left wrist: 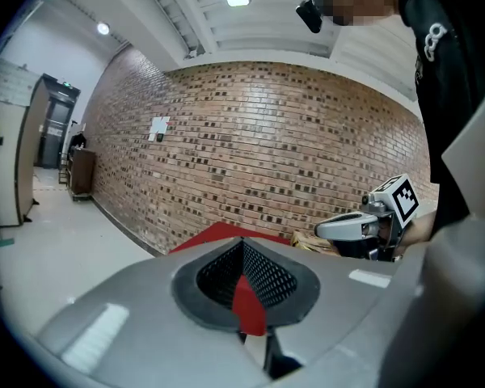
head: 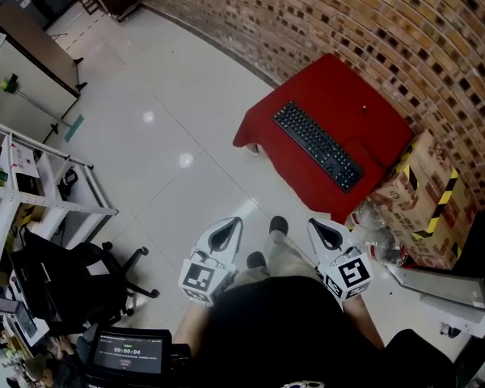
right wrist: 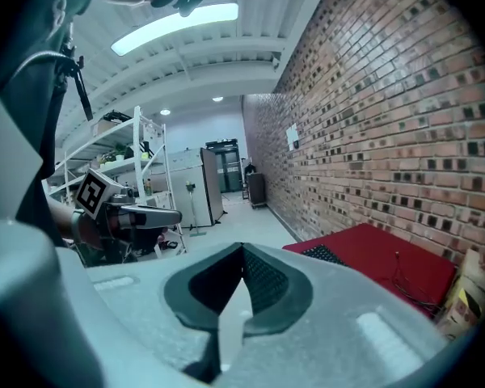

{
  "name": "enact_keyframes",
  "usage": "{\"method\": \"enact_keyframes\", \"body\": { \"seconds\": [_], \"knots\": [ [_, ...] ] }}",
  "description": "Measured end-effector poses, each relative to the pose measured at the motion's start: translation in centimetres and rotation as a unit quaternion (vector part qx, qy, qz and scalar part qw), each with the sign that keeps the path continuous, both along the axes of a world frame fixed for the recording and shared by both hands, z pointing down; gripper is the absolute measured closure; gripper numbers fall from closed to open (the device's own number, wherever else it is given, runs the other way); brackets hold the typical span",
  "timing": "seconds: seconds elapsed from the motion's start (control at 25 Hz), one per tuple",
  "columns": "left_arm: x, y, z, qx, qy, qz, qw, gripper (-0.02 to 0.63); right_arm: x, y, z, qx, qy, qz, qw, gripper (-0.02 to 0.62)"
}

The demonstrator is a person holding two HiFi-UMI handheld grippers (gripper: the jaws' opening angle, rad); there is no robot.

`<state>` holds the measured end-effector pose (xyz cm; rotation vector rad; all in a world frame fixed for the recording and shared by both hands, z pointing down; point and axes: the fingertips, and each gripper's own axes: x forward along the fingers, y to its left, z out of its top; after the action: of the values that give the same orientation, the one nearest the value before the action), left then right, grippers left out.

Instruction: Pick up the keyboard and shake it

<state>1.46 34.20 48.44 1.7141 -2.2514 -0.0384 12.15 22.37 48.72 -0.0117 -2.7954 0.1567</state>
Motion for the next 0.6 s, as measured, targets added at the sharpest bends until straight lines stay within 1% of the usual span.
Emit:
{"method": "enact_keyframes", "body": {
  "seconds": [0.2, 0.36, 0.6],
  "knots": [
    [-3.3, -4.0, -0.1, -0.014, -0.007, -0.003, 0.9999, 0.591, -3.5, -5.4, 0.2, -0.014, -0.01, 0.009, 1.0, 0.603],
    [-5.2, -6.9, -0.3, -0.022, -0.008, -0.003, 0.9997, 0.591, -5.7, -9.1, 0.0, -0.023, -0.018, 0.013, 1.0, 0.603],
    [-6.5, -10.1, 0.0, -0.033, -0.006, 0.001, 0.9994, 0.591, -6.6, -12.4, 0.6, -0.038, -0.017, 0.019, 0.999, 0.603]
  ]
}}
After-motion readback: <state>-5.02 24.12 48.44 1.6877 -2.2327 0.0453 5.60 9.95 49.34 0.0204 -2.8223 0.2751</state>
